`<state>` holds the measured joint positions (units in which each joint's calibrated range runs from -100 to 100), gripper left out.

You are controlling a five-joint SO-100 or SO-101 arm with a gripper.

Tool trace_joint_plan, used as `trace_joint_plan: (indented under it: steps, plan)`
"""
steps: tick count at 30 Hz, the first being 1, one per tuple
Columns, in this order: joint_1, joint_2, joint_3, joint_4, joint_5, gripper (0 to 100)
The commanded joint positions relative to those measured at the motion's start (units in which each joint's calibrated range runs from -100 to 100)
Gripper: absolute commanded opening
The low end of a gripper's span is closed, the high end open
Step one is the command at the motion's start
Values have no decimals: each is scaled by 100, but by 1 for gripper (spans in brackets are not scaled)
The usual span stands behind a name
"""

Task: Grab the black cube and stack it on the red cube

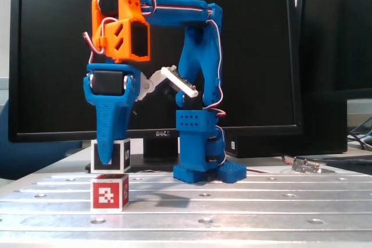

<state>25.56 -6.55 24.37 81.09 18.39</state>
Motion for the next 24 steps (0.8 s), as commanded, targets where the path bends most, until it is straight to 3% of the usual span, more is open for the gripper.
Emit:
trace_joint_plan:
  steps: [1, 24]
  plan:
    - [32, -230, -144, 27, 28, 15]
    - [128, -230, 200, -59, 33, 15]
